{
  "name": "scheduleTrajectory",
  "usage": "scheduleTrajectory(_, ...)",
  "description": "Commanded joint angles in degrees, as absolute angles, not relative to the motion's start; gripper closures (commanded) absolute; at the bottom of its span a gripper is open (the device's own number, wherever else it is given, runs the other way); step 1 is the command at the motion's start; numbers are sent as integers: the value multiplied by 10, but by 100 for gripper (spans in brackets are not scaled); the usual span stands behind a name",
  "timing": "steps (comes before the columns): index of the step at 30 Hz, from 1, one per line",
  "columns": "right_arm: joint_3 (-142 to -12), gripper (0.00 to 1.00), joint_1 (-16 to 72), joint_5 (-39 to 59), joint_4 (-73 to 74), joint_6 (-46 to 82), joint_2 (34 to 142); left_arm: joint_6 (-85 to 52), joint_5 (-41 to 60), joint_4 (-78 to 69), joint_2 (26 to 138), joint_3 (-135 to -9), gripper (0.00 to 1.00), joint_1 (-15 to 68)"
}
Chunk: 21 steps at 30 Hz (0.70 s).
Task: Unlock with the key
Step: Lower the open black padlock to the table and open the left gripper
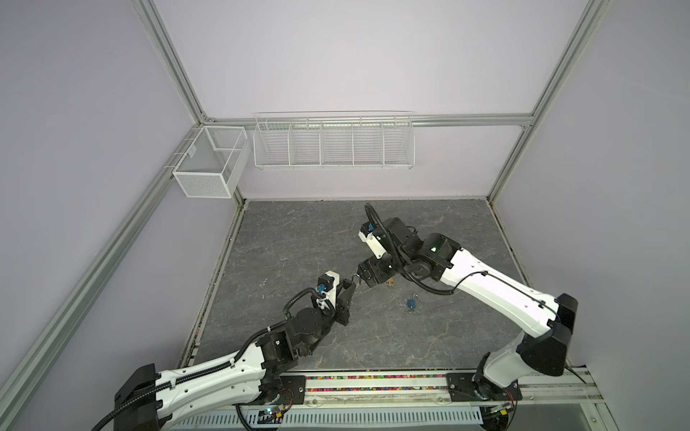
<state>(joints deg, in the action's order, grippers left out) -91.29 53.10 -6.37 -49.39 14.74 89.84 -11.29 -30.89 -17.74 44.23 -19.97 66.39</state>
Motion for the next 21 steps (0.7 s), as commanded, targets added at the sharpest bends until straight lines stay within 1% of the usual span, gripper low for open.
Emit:
scheduleTrajectory(1, -905, 10, 527, -84, -488, 140, 869, -122, -336, -188, 435, -201, 100, 665)
scheduleTrajectory(4, -894, 9, 519, -103, -487, 146, 849, -161, -361, -122, 416, -218, 100, 665)
scheduleTrajectory(7, -859, 7, 500, -115, -476, 166, 826, -233, -388, -3, 413, -252, 100, 664)
scheduleTrajectory(11, -753, 7, 482, -114, -395, 202, 782, -378, -409, 177, 441, -299, 100, 663)
scheduleTrajectory(15, -674, 6, 481, -89, -328, 233, 761, -485, -396, 296, 490, -331, 100, 662)
scheduleTrajectory(19, -613, 6, 481, -105, -282, 280, 750, -531, -346, 323, 511, -328, 100, 660)
scheduleTrajectory(21, -581, 6, 481, -92, -252, 303, 749, -558, -331, 346, 524, -330, 100, 658)
